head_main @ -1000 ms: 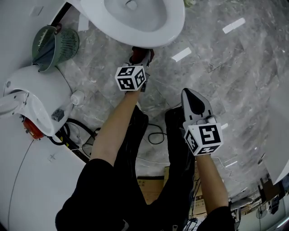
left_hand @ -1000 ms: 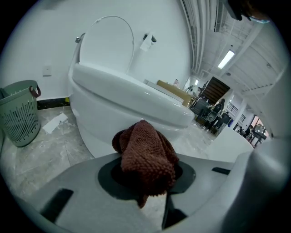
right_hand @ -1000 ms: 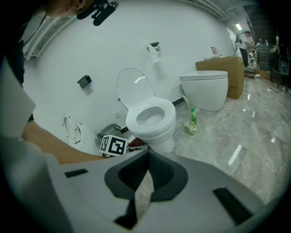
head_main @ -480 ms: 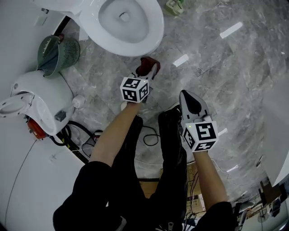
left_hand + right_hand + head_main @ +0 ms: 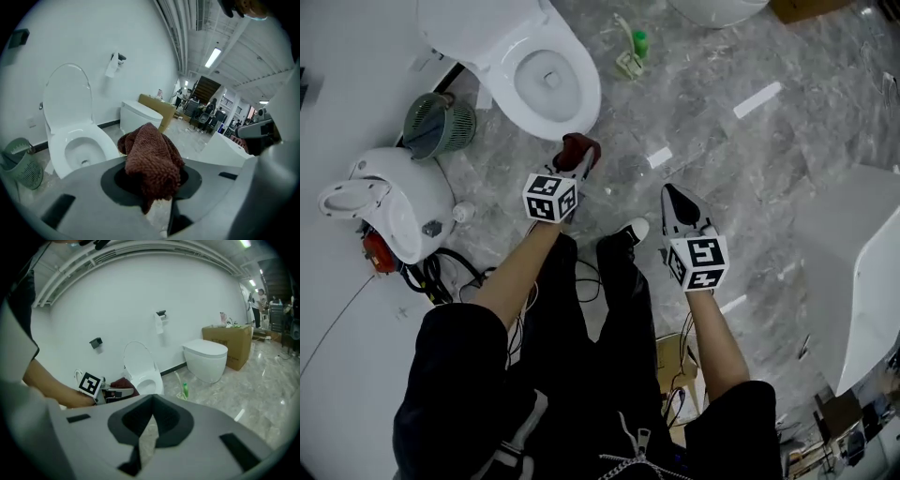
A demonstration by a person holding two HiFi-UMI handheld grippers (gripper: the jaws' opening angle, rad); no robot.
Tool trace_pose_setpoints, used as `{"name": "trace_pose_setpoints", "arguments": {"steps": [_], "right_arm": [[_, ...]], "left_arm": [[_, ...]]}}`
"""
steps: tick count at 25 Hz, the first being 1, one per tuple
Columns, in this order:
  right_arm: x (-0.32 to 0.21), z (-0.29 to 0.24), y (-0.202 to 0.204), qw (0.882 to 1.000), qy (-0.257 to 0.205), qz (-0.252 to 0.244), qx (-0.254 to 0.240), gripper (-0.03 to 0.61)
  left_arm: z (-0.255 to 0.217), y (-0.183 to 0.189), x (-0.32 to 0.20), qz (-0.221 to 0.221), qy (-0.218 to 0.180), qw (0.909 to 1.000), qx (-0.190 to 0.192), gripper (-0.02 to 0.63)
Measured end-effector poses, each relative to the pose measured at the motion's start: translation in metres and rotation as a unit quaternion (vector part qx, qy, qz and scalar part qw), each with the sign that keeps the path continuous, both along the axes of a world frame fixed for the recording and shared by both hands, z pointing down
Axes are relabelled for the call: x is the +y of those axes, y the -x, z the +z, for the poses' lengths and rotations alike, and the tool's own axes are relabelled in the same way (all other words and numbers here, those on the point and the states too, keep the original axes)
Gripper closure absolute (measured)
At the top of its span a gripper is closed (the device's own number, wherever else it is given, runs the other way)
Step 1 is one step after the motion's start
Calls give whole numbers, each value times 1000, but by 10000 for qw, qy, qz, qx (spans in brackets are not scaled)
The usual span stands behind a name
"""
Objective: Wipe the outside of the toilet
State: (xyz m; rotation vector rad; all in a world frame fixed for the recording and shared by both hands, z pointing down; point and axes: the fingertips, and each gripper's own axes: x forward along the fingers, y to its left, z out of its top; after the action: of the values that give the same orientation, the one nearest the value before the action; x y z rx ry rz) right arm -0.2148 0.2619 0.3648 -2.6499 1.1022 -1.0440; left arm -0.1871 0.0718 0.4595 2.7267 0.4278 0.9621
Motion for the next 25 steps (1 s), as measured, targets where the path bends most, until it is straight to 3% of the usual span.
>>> {"name": "trace_pose_setpoints", "arguments": {"steps": [6, 13, 20, 25], "right_arm": [[17, -93, -27, 9995, -103, -67, 275, 575], [9, -140, -70, 9966, -363, -499, 545, 574], [-15, -142, -159, 9881, -211, -1422, 549, 574], [-41, -155, -204, 9674, -11, -2473, 551, 574]], "left_arm": [[-106, -8, 20, -153, -163, 9996, 194, 500], [-149, -45, 31, -715, -166, 9965, 406, 500], [-154, -111, 30, -1301, -264, 9901, 465, 500], [-167, -143, 21, -1947, -290, 9796, 410, 500]]}}
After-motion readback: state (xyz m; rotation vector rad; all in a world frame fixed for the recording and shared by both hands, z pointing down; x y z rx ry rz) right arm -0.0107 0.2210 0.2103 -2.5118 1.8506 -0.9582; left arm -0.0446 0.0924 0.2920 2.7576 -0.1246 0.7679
